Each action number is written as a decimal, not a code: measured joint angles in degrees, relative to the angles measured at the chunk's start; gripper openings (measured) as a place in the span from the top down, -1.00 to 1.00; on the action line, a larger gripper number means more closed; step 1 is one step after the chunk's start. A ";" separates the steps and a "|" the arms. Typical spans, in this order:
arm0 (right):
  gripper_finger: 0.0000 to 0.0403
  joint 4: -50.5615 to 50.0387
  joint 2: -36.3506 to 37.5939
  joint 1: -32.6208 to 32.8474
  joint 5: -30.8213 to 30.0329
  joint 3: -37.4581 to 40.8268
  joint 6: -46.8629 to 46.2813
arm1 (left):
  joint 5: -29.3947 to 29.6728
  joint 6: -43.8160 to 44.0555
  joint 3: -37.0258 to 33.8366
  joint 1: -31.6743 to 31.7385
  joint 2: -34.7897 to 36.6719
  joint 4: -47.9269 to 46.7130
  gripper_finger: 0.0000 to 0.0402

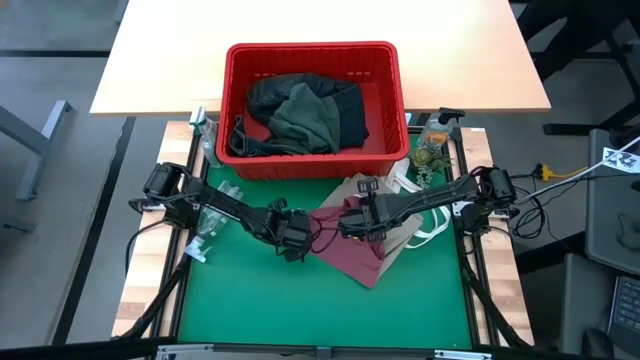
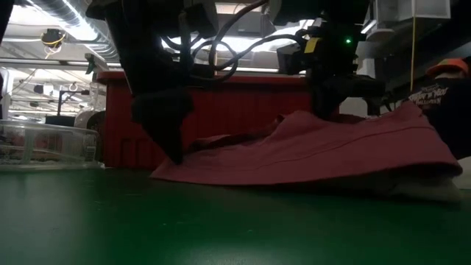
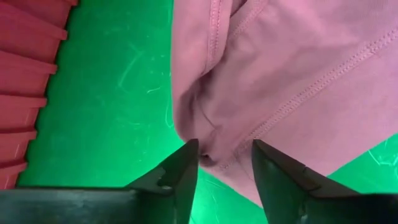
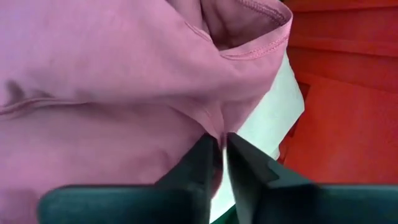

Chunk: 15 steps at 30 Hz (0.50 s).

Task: Fold laundry
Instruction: Fold the pink underwear

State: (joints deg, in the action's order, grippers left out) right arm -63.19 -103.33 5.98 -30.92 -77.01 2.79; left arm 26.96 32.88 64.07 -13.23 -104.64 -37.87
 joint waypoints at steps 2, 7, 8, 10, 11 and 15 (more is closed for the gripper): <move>0.62 -0.05 0.00 0.00 0.00 0.00 0.00 | 0.06 0.00 0.00 0.00 0.00 -0.01 0.18; 0.30 -0.08 0.02 0.00 -0.04 0.00 0.04 | -2.76 1.39 0.00 0.00 0.00 -0.26 0.02; 0.25 -0.25 0.02 -0.01 -0.28 0.00 0.02 | -3.29 2.22 0.00 0.00 0.00 -0.49 0.01; 0.19 -1.32 0.02 0.00 -1.91 0.00 0.03 | -4.42 3.05 0.00 0.00 0.03 -0.55 0.01; 0.18 -2.23 0.04 0.00 -2.96 0.00 0.02 | -5.05 3.04 0.00 0.00 0.21 -0.61 0.01; 0.16 -6.23 0.09 0.00 -6.27 -0.02 0.02 | -6.29 3.13 0.05 0.00 1.07 -0.80 0.04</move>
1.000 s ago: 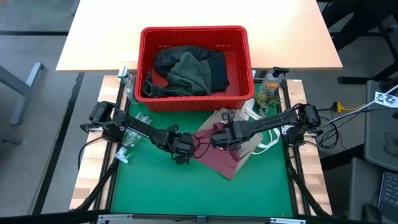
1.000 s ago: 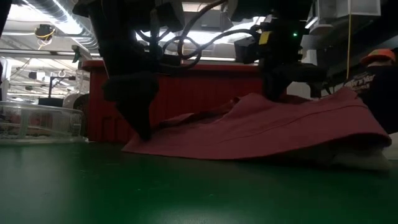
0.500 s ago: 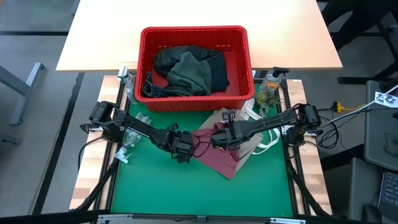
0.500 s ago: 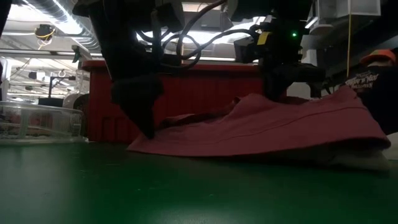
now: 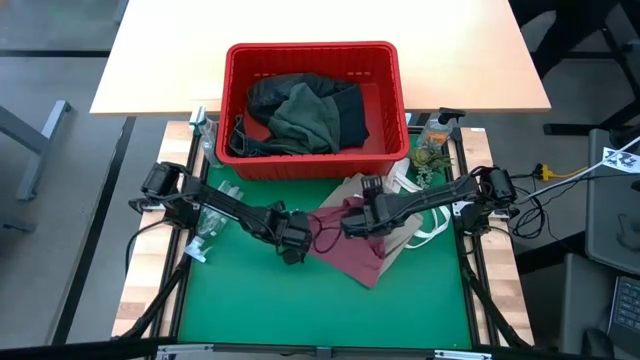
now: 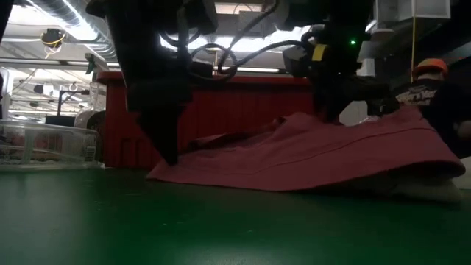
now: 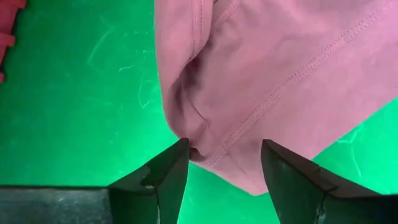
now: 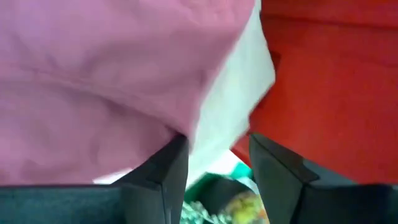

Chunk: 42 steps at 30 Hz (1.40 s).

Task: Fold laundry
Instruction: Fold the pink underwear

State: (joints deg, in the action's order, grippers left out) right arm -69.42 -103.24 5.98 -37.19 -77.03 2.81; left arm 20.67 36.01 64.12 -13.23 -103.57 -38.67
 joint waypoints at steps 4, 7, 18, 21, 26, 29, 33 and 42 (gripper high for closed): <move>0.16 -3.73 0.00 -0.02 -0.91 -0.74 0.00 | -0.69 -0.04 0.02 0.00 1.05 -0.10 0.04; 0.16 -4.23 0.02 -0.02 -0.95 -1.16 0.00 | -0.73 -0.09 0.02 0.00 2.09 -0.14 0.04; 0.16 -4.36 0.02 -0.03 1.52 -7.68 0.57 | -2.95 -0.52 0.02 0.00 4.15 3.01 0.04; 0.16 -4.59 0.02 -0.49 5.04 -10.30 2.99 | -4.90 -0.57 0.02 -0.01 4.15 3.63 0.04; 0.16 -3.65 0.02 -1.25 13.64 -13.60 6.08 | -4.81 -1.88 0.02 0.20 4.15 6.90 0.04; 0.16 -3.32 0.02 -1.66 19.77 -13.62 6.89 | -4.94 -4.97 0.02 0.96 4.15 12.68 0.04; 0.16 -5.76 0.02 -1.41 22.41 -13.62 6.65 | -4.90 -6.94 0.02 3.06 3.79 20.92 0.04; 0.16 -12.71 5.65 -1.16 19.71 -13.57 6.49 | -5.13 -9.80 0.02 8.21 1.07 31.88 0.04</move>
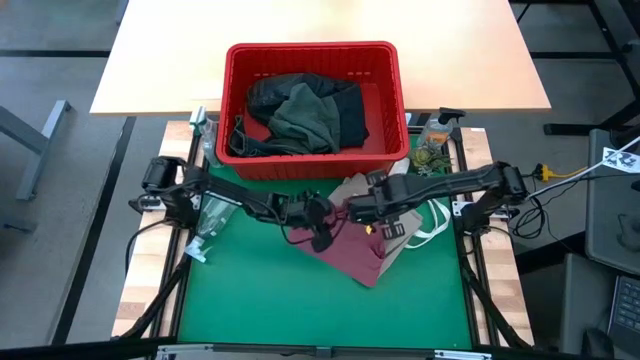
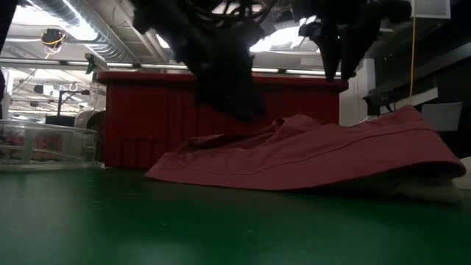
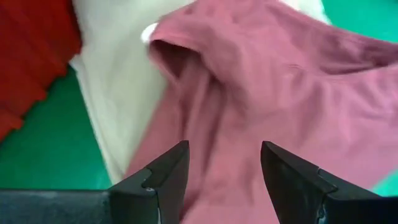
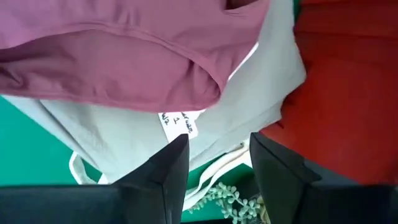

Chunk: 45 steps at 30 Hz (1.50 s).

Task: Fold laundry
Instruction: Fold the pink underwear

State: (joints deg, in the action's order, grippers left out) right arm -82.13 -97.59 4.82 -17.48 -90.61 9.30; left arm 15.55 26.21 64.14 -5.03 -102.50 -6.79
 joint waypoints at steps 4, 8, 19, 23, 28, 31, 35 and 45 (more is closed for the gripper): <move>0.16 1.07 1.99 0.03 0.00 0.00 -0.01 | -0.03 0.01 0.00 2.19 -1.31 1.33 0.04; 0.16 1.47 2.68 0.04 0.11 0.00 -0.02 | 0.89 -1.94 -0.03 4.33 -1.98 1.37 0.04; 0.16 1.46 2.70 0.04 0.77 0.00 0.00 | 6.54 -3.44 -0.02 9.60 -2.56 1.33 0.04; 0.16 1.46 2.70 0.04 0.79 0.00 0.00 | 2.67 -2.35 -0.02 10.08 -2.39 1.26 0.04; 0.16 1.46 2.67 0.04 0.80 0.00 0.01 | -8.28 0.48 -0.02 9.81 -0.49 1.42 0.04; 0.16 1.49 2.67 0.04 0.81 0.00 0.20 | -12.08 0.70 -0.02 9.29 0.56 1.99 0.04; 0.16 1.49 2.67 0.04 0.81 0.00 0.38 | -12.37 0.66 -0.02 7.64 0.64 4.33 0.04; 0.16 2.90 2.63 0.04 0.82 0.02 0.42 | -3.05 0.62 -0.02 4.35 -4.74 10.21 0.04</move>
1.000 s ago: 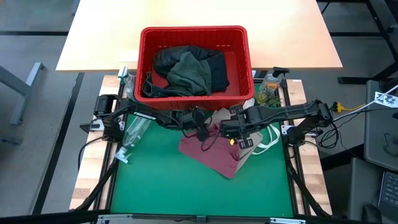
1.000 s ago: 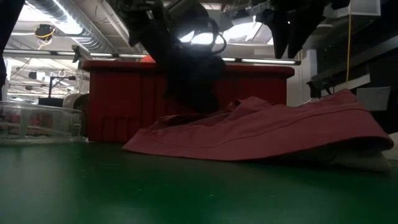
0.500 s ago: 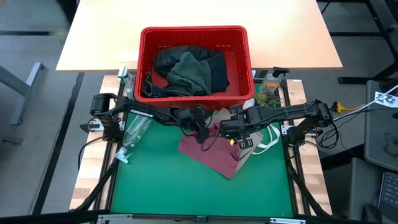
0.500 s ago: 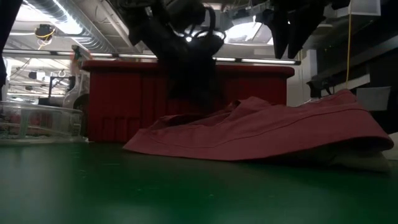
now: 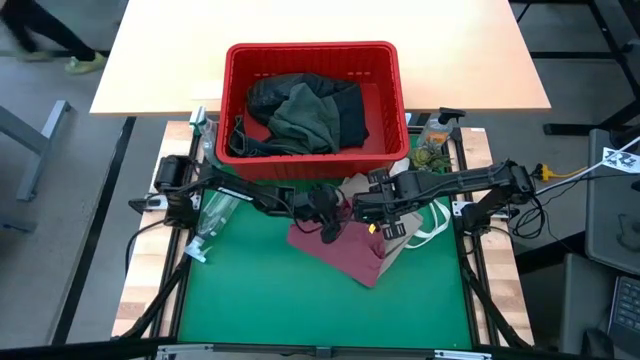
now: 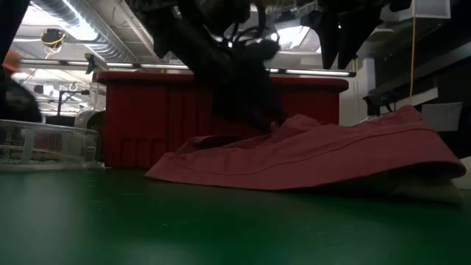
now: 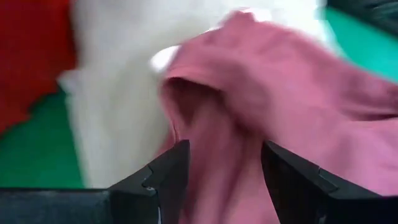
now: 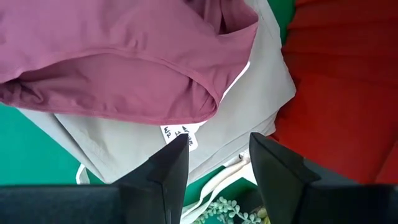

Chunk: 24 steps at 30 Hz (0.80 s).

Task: Fold laundry
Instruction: Fold the pink underwear

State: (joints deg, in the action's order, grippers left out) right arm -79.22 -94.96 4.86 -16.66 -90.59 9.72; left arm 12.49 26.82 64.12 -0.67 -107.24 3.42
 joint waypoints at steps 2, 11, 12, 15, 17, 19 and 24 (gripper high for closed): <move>0.16 0.07 0.00 -0.01 0.01 0.00 0.00 | 3.66 -0.56 0.00 0.46 -0.76 -0.26 0.04; 0.16 -0.15 0.00 0.00 2.66 0.00 0.05 | 8.19 -3.45 0.00 4.71 -1.16 -0.30 0.04; 0.16 -0.15 0.00 0.00 2.92 0.00 0.04 | 7.93 -3.45 0.00 5.13 -1.16 -0.28 0.04; 0.16 -0.16 0.00 -0.02 4.64 0.00 0.02 | 5.96 -3.47 0.00 5.89 -1.14 -0.37 0.04; 0.16 -0.22 0.16 -0.09 6.29 0.03 0.42 | 3.44 -3.51 -0.02 6.08 -0.56 -0.53 0.04; 0.16 -0.26 0.91 -0.47 8.58 0.04 1.31 | 0.41 -3.53 -0.02 6.08 0.87 -0.72 0.04; 0.16 1.91 5.51 -3.67 18.35 0.25 1.37 | -5.54 -5.45 -0.02 5.63 4.90 -6.13 0.04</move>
State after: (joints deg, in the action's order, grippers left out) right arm -77.31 -89.45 1.19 1.69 -90.33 11.09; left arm 6.95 21.37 64.10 4.96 -102.33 -2.72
